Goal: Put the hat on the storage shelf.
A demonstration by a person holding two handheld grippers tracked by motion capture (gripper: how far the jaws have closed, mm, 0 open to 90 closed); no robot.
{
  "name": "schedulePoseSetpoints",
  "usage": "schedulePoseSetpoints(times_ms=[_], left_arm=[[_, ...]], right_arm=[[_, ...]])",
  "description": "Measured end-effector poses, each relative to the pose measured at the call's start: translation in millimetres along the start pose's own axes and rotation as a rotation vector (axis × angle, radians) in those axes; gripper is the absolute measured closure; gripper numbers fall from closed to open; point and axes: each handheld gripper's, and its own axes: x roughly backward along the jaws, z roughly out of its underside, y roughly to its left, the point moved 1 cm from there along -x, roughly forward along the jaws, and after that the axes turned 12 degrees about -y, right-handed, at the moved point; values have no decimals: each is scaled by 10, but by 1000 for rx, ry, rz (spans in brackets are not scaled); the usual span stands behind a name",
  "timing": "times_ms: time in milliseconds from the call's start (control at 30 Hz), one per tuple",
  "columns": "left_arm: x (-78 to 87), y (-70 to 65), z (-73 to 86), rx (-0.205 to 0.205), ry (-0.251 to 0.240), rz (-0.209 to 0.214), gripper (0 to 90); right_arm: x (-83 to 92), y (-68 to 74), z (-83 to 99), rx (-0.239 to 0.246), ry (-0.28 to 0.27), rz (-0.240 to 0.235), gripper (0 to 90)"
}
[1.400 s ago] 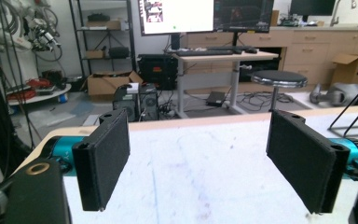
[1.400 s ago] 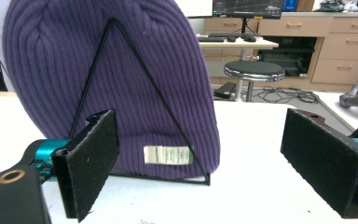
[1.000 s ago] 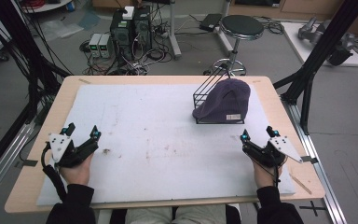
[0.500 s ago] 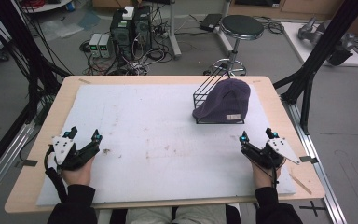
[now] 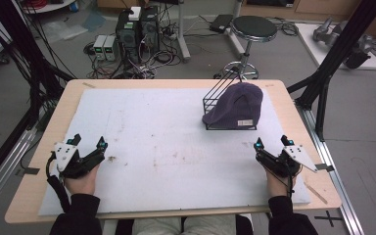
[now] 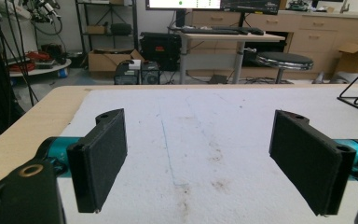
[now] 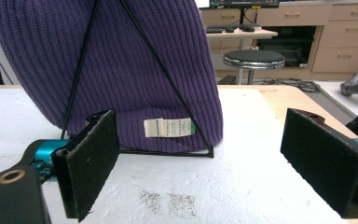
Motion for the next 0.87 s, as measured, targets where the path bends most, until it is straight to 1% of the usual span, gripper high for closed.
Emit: schedulePoseSetpoints(times_ms=[167,467,500,567,667,700,867], left_arm=[[-3,-10,3,7,5,5,195],[-9,-10,10,3,19,11,199],[-9,-15,11,7,16,12,199],[-6,-18,10,1,14,17,204],[-1,-20,12,-2,15,18,205],[3,-17,11,-3,17,17,205],[18,1,4,3,13,10,205]], right_arm=[[-7,-5,5,-3,3,-4,110],[-19,3,18,-3,22,-15,110],[-21,2,20,-4,23,-16,110],[-29,0,22,-2,22,-17,110],[-34,5,24,-6,28,-19,109],[-47,9,28,1,27,-26,110],[-56,24,33,3,32,-32,110]])
